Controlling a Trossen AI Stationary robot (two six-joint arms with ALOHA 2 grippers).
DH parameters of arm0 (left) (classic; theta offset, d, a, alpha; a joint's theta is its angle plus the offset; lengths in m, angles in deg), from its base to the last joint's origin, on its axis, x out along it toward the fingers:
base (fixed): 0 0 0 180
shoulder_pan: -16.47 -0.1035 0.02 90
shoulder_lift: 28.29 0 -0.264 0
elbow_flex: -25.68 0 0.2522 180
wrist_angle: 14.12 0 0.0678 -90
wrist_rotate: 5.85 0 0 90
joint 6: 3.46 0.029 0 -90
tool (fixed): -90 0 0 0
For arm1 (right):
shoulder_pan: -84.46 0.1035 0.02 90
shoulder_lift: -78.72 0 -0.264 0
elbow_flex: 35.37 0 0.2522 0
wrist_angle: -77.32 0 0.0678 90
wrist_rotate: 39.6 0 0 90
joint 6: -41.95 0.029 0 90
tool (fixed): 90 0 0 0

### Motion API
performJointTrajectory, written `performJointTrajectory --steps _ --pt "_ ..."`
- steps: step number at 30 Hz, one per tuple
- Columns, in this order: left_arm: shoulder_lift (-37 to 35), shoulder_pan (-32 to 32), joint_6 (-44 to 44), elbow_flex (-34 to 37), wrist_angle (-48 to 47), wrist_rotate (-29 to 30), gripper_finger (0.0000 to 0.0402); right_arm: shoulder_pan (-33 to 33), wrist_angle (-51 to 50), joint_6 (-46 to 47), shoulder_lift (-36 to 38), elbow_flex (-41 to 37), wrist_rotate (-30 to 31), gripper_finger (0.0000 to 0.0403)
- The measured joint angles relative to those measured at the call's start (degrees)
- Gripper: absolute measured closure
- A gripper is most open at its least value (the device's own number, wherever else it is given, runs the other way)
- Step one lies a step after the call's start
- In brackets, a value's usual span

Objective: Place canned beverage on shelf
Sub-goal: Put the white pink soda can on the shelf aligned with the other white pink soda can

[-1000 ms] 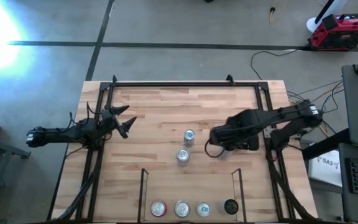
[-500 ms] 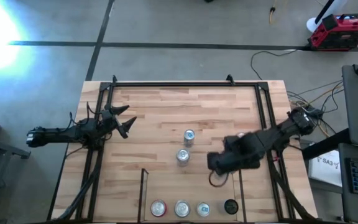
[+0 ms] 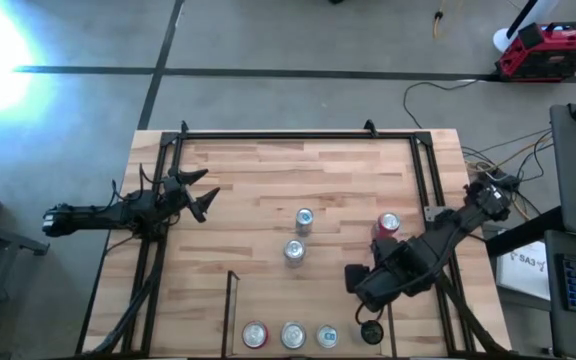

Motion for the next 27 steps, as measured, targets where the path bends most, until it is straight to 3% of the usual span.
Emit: performJointTrajectory --steps 8,27 --pt "-0.01 0.00 0.00 0.00 0.02 -0.01 0.0056 0.09 0.28 -1.84 -3.61 0.61 -1.61 0.0145" --pt "0.00 -0.02 0.00 0.00 0.07 -0.01 0.0056 0.11 1.19 -2.64 -4.24 1.75 -1.53 0.0145"
